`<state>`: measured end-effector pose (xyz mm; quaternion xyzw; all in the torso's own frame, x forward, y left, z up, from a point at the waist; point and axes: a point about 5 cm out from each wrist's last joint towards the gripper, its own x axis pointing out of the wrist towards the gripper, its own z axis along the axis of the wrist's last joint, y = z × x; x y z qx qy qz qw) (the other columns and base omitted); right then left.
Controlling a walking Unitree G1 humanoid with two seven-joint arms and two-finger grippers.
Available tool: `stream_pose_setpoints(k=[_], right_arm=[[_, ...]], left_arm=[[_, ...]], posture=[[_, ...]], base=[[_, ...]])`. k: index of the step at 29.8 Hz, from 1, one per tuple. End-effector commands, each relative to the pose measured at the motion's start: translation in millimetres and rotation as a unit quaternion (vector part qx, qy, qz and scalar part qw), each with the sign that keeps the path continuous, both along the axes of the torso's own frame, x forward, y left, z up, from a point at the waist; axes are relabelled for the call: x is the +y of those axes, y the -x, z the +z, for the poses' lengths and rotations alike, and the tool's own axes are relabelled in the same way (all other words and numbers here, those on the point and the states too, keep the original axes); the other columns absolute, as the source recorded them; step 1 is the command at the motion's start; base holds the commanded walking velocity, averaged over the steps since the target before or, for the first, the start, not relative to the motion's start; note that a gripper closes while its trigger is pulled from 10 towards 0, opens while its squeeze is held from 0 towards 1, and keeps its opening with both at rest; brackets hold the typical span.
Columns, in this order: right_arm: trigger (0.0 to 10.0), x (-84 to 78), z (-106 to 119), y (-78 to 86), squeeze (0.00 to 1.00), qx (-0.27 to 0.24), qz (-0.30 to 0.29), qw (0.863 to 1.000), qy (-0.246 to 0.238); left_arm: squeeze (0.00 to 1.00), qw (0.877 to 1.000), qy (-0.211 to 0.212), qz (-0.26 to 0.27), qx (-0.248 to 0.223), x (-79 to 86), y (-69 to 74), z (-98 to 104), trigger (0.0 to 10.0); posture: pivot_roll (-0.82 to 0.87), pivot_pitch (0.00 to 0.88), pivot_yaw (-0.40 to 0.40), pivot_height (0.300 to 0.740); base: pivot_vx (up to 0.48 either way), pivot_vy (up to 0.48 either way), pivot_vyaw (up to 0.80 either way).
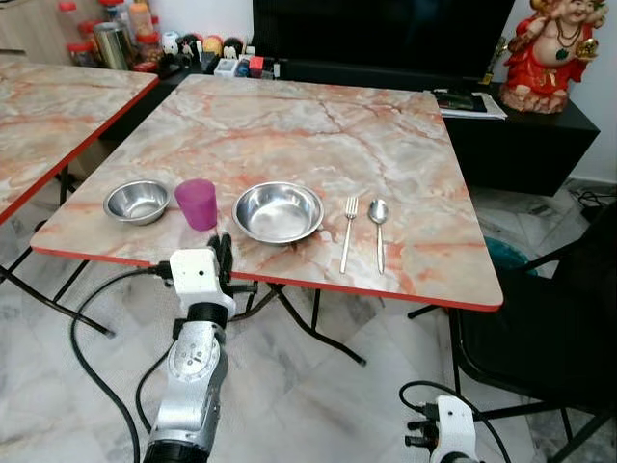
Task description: Setting the table
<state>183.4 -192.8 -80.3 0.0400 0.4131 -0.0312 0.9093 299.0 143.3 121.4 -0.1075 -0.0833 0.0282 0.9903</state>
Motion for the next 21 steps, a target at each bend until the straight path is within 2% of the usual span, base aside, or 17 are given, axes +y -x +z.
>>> stream_pose_setpoints(k=[1,4,6,13,21], right_arm=[[10.0,-0.8,-0.5,1.1,0.00,0.001,-0.009,1.000,-0.001],[10.0,-0.5,-1.7,3.7,0.00,0.004,-0.011,1.000,-0.001],[10.0,-0.4,-2.3,5.1,0.00,0.005,-0.012,1.000,-0.001],[10.0,0.4,-3.1,6.4,0.00,0.008,-0.012,1.000,-0.002],[10.0,1.3,-2.3,4.4,0.00,0.005,-0.014,1.000,-0.003]], left_arm=[[1.00,0.999,0.028,0.003,0.020,3.1,-4.5,-0.7,10.0],[1.00,0.999,0.025,-0.008,0.026,4.8,-9.1,-1.3,10.0],[1.00,0.999,0.046,-0.012,0.027,4.5,-9.4,-1.4,10.0],[1.00,0.996,0.067,-0.043,0.031,-0.1,-11.5,0.8,10.0],[1.00,0.996,0.067,-0.045,0.028,1.3,-15.2,4.1,10.0]], posture=[[-0.02,0.044,-0.045,0.740],[-0.02,0.045,-0.041,0.740],[-0.02,0.044,-0.038,0.740],[-0.02,0.046,-0.036,0.740],[-0.02,0.044,-0.033,0.740]], base=[[0.000,0.000,0.00],[0.000,0.000,0.00],[0.000,0.000,0.00],[0.000,0.000,0.00],[0.000,0.000,0.00]])
